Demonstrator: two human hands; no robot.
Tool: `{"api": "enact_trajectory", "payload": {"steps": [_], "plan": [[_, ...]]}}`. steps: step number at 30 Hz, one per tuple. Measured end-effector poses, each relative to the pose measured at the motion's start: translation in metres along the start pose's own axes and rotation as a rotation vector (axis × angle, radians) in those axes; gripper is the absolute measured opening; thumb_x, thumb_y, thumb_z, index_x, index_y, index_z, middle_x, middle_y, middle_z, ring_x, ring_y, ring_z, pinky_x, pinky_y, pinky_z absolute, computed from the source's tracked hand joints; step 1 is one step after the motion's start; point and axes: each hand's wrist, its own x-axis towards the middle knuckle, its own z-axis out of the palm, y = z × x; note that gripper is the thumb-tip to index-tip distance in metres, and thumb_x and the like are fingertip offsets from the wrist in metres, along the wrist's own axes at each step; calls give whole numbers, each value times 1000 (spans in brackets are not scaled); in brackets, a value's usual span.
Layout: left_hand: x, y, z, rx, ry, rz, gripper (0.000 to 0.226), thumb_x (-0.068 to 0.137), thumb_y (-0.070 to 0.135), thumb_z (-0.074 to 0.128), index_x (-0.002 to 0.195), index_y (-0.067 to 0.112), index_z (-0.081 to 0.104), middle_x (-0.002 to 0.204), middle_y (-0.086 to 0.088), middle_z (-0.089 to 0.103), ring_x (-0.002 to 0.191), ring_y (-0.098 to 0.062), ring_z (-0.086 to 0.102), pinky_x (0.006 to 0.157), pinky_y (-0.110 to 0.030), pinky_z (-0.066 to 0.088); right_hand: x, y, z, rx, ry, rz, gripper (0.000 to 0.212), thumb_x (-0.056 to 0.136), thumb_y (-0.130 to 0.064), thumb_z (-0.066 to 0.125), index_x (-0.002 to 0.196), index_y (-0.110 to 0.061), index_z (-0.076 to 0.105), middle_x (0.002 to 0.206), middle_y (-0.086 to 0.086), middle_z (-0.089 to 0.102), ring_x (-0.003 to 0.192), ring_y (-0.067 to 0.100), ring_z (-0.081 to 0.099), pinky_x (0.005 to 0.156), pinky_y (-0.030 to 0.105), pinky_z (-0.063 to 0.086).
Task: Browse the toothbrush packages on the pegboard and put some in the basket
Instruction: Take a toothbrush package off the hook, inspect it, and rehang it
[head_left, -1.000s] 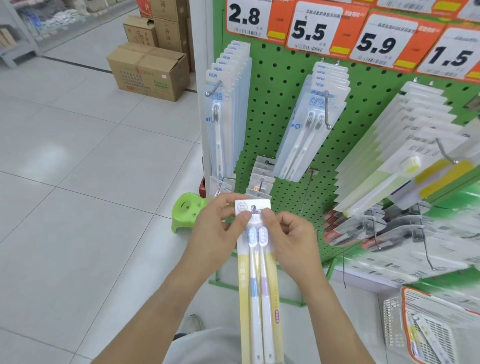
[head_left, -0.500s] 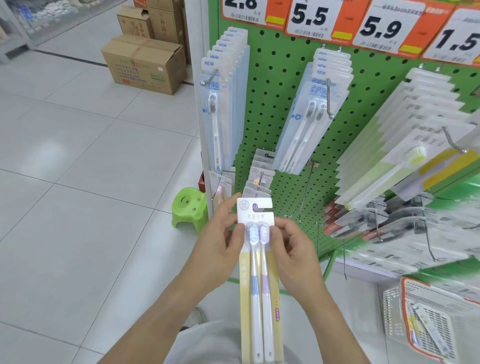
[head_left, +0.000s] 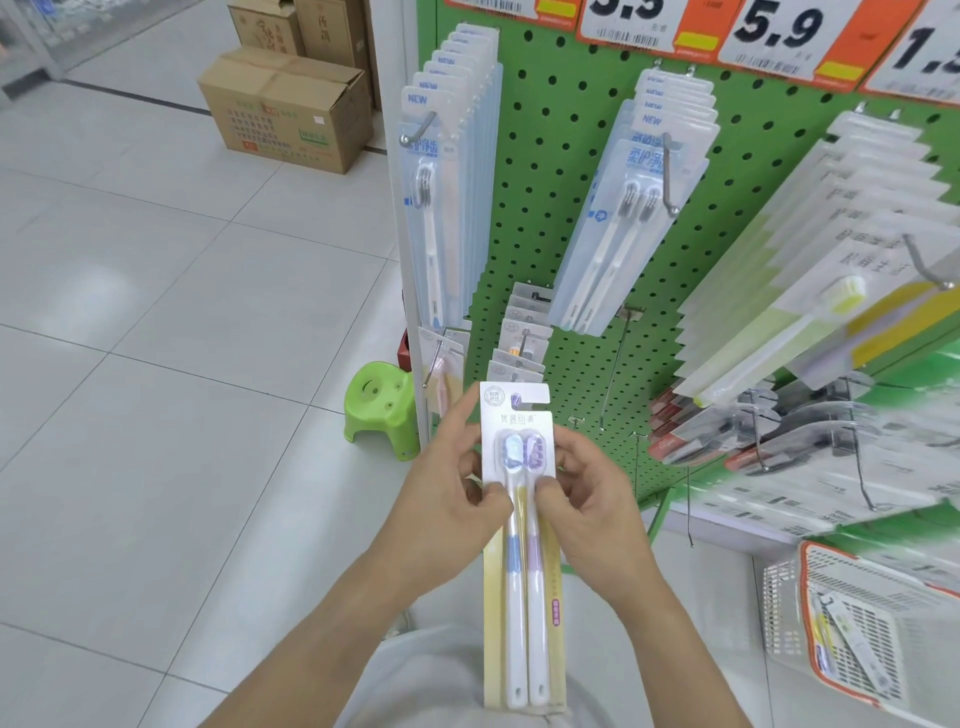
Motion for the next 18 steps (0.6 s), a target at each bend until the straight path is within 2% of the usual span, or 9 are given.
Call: {"api": "enact_trajectory", "payload": {"steps": [3,6,8,10,13,18], "plan": [[-4,0,3,-2,11,0,66,84,-7,57,134,36,51,114,8,74,102,-24,70,86,-56,54,0,1,-4,24,4,3,45,93,10,53,124,-21,64,105,3,77,89,21,72,79,33,57],[-6,-1,5,-10,32,-19,59,89,-11,59,122,38,56,108,11,75,95,-34,69,82,-55,54,-3,1,-7,31,23,-2,42,90,5,56,121,-22,66,101,1,77,84,18,72,76,33,57],[-7,0,6,-10,42,-29,57,90,-9,59,119,40,57,106,11,76,91,-43,65,80,-55,54,-5,1,-7,49,81,-1,42,91,11,57,115,-22,69,94,1,78,81,17,71,74,32,56],[-8,3,8,2,50,-26,54,91,-7,59,119,40,57,104,12,76,85,-47,62,79,-55,55,-7,-1,-4,84,121,-12,33,91,5,62,111,-20,70,92,0,77,83,15,72,75,29,55],[-10,6,9,44,58,-8,54,91,-5,58,116,43,57,102,14,76,78,-46,61,74,-50,55,-9,-1,1,19,120,-53,31,88,-13,67,117,-25,67,101,-6,77,90,16,72,79,30,58],[-13,5,10,53,30,-1,54,92,-6,58,125,37,55,105,16,75,79,-37,64,72,-44,55,-10,0,2,-79,79,-29,44,91,-1,66,118,-36,62,98,-13,77,83,16,72,79,30,58]]}}
